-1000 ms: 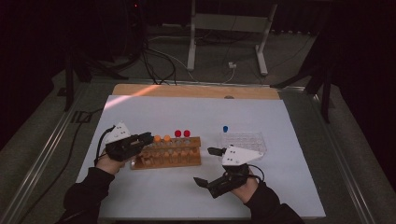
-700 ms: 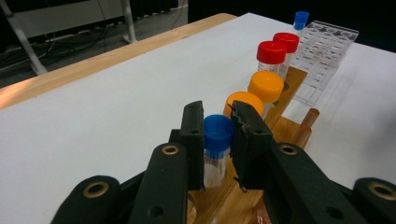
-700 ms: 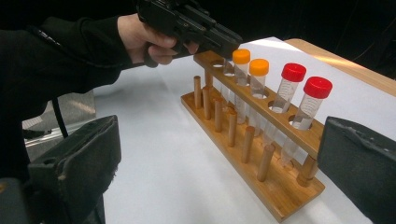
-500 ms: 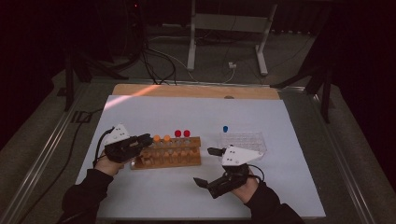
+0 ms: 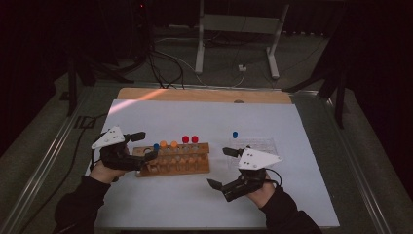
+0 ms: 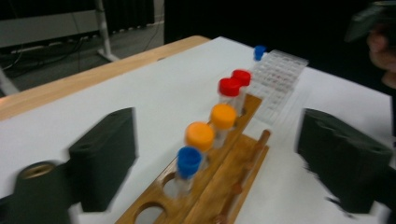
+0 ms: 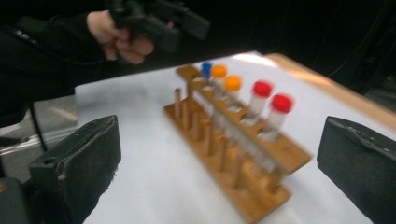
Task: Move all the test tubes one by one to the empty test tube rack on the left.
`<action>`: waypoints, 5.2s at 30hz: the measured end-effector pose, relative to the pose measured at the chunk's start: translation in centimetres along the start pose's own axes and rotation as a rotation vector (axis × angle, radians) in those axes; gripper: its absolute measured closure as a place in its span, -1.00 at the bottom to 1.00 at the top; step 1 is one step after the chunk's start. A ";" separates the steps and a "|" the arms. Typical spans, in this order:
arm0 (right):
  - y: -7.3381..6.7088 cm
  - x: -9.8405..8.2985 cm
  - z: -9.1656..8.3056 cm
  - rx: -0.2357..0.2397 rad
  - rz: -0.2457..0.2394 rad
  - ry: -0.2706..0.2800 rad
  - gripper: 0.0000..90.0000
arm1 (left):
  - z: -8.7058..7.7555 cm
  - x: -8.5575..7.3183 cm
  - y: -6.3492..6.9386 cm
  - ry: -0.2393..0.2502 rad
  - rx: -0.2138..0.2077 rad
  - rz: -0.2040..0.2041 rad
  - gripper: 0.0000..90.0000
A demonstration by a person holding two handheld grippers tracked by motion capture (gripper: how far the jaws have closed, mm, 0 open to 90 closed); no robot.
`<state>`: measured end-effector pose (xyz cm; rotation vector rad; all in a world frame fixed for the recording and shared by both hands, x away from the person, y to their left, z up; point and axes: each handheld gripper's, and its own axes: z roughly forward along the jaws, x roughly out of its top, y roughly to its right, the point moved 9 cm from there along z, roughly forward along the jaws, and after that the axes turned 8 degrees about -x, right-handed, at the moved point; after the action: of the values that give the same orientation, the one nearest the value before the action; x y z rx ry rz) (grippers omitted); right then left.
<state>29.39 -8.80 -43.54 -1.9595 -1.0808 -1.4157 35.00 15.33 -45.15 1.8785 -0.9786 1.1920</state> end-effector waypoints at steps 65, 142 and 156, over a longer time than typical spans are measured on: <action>13.2 -7.8 4.2 -0.344 0.201 -0.367 0.64 | 0.7 1.3 2.6 0.002 -0.081 0.036 -0.96; -0.1 -1.7 2.6 0.013 0.006 -0.243 0.71 | 3.9 1.7 8.1 -0.036 -0.229 0.095 -0.90; -2.5 -2.1 3.5 0.081 -0.015 -0.262 0.71 | 5.5 1.6 10.4 -0.033 -0.273 0.151 -0.27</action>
<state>28.96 -5.43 -46.82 -2.1230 -1.2482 -1.1254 28.72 5.36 -43.85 1.6370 -1.2525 1.0548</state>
